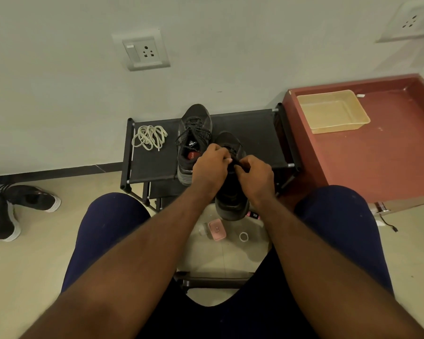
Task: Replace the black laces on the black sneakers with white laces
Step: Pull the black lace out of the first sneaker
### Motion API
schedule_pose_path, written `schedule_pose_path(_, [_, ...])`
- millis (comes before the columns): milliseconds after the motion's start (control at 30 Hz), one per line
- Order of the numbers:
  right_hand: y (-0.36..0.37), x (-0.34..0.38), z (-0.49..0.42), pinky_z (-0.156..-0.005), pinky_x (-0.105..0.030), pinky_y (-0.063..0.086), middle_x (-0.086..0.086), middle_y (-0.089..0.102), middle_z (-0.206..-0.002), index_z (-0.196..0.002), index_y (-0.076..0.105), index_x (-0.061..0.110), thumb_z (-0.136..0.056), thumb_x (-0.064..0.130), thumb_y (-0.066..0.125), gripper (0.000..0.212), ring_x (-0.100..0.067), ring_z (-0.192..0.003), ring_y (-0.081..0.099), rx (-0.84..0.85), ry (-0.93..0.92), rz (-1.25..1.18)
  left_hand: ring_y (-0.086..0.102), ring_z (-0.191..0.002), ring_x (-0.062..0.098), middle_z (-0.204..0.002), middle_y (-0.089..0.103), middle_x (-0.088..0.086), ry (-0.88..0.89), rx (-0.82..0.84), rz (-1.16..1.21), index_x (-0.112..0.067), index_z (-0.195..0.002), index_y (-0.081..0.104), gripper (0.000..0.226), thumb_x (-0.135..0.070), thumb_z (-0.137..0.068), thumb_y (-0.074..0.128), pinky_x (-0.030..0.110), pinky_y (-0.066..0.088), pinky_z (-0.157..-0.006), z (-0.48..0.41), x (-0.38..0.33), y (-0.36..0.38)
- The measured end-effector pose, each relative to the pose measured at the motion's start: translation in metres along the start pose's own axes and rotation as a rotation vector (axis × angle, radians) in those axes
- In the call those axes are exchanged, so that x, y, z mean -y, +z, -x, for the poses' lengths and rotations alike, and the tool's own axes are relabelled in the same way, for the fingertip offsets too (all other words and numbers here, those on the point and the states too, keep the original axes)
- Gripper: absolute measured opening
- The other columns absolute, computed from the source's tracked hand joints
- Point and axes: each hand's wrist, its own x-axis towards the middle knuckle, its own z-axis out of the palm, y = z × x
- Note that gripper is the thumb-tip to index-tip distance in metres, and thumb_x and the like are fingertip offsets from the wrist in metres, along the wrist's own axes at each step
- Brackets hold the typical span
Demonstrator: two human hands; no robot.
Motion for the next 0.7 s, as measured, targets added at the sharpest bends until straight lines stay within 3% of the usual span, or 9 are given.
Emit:
schedule_pose_path(67, [0.000, 0.000, -0.001, -0.067, -0.028, 0.047, 0.003, 0.068, -0.089, -0.094, 0.065, 0.023, -0.093, 0.033, 0.066, 0.010, -0.015, -0.082, 0.063, -0.010, 0.005, -0.008, 0.063, -0.087, 0.023, -0.102, 0.061, 0.004, -0.165, -0.130, 0.250, -0.020, -0.087, 0.063, 0.011, -0.018, -0.095, 0.057, 0.044, 0.056, -0.076, 0.000, 0.003, -0.001])
schedule_pose_path(133, [0.000, 0.001, -0.002, -0.067, -0.025, 0.043, 0.005, 0.067, -0.087, -0.091, 0.064, 0.025, -0.093, 0.033, 0.066, 0.008, -0.013, -0.081, 0.061, -0.021, 0.012, -0.019, 0.067, -0.083, 0.026, -0.096, 0.061, 0.006, -0.394, -0.286, 0.564, -0.030, -0.079, 0.054, 0.019, -0.020, -0.095, 0.054, 0.046, 0.059, -0.063, -0.001, 0.005, -0.007])
schedule_pose_path(167, [0.001, 0.001, -0.002, -0.067, -0.026, 0.043, 0.006, 0.066, -0.087, -0.091, 0.064, 0.025, -0.093, 0.033, 0.066, 0.008, -0.013, -0.081, 0.061, -0.026, 0.012, -0.019, 0.067, -0.083, 0.026, -0.098, 0.060, 0.006, -0.447, -0.334, 0.606, -0.032, -0.080, 0.053, 0.016, -0.024, -0.094, 0.053, 0.044, 0.059, -0.063, -0.002, 0.007, -0.009])
schedule_pose_path(233, [0.002, 0.002, -0.002, -0.067, -0.026, 0.045, 0.007, 0.065, -0.087, -0.092, 0.064, 0.026, -0.093, 0.034, 0.066, 0.008, -0.013, -0.081, 0.061, -0.027, 0.007, -0.007, 0.061, -0.089, 0.019, -0.112, 0.057, 0.005, -0.390, -0.362, 0.420, -0.030, -0.098, 0.057, 0.010, -0.022, -0.094, 0.054, 0.034, 0.051, -0.075, 0.001, 0.004, -0.018])
schedule_pose_path(333, [0.002, 0.001, -0.005, -0.071, -0.032, 0.053, 0.004, 0.068, -0.090, -0.096, 0.066, 0.024, -0.093, 0.035, 0.066, 0.012, -0.016, -0.084, 0.063, -0.026, -0.003, 0.015, 0.058, -0.098, 0.019, -0.126, 0.054, 0.004, -0.113, -0.324, 0.149, -0.016, -0.119, 0.059, 0.027, -0.012, -0.093, 0.056, 0.033, 0.045, -0.081, 0.003, -0.003, -0.024])
schedule_pose_path(400, [0.003, 0.000, -0.006, -0.076, -0.039, 0.056, 0.000, 0.071, -0.093, -0.098, 0.068, 0.021, -0.093, 0.035, 0.066, 0.016, -0.019, -0.086, 0.065, -0.023, -0.022, 0.017, 0.060, -0.105, 0.024, -0.125, 0.056, 0.005, 0.057, -0.124, 0.047, -0.014, -0.122, 0.061, 0.029, -0.013, -0.094, 0.055, 0.037, 0.048, -0.087, 0.000, -0.008, -0.019])
schedule_pose_path(467, [0.003, -0.001, -0.006, -0.077, -0.040, 0.057, -0.001, 0.072, -0.093, -0.100, 0.070, 0.019, -0.093, 0.035, 0.066, 0.018, -0.019, -0.086, 0.066, -0.002, -0.035, 0.000, 0.058, -0.110, 0.028, -0.126, 0.055, 0.006, 0.060, 0.118, -0.129, -0.015, -0.126, 0.059, 0.030, -0.018, -0.097, 0.052, 0.042, 0.049, -0.090, -0.002, -0.010, -0.012])
schedule_pose_path(567, [0.001, -0.002, -0.007, -0.080, -0.038, 0.058, -0.001, 0.073, -0.095, -0.104, 0.073, 0.019, -0.093, 0.033, 0.066, 0.019, -0.018, -0.088, 0.067, 0.060, -0.056, -0.001, 0.058, -0.103, 0.029, -0.116, 0.057, 0.007, 0.001, 0.138, -0.203, -0.015, -0.118, 0.061, 0.023, -0.023, -0.099, 0.052, 0.043, 0.049, -0.084, -0.003, -0.007, -0.004])
schedule_pose_path(700, [-0.002, -0.004, -0.006, -0.080, -0.042, 0.059, -0.003, 0.072, -0.094, -0.102, 0.073, 0.016, -0.091, 0.027, 0.064, 0.018, -0.019, -0.087, 0.067, 0.133, -0.069, -0.003, 0.057, -0.091, 0.025, -0.100, 0.057, 0.006, -0.002, 0.076, -0.075, -0.012, -0.099, 0.063, 0.012, -0.019, -0.097, 0.053, 0.037, 0.044, -0.075, -0.002, -0.002, 0.001])
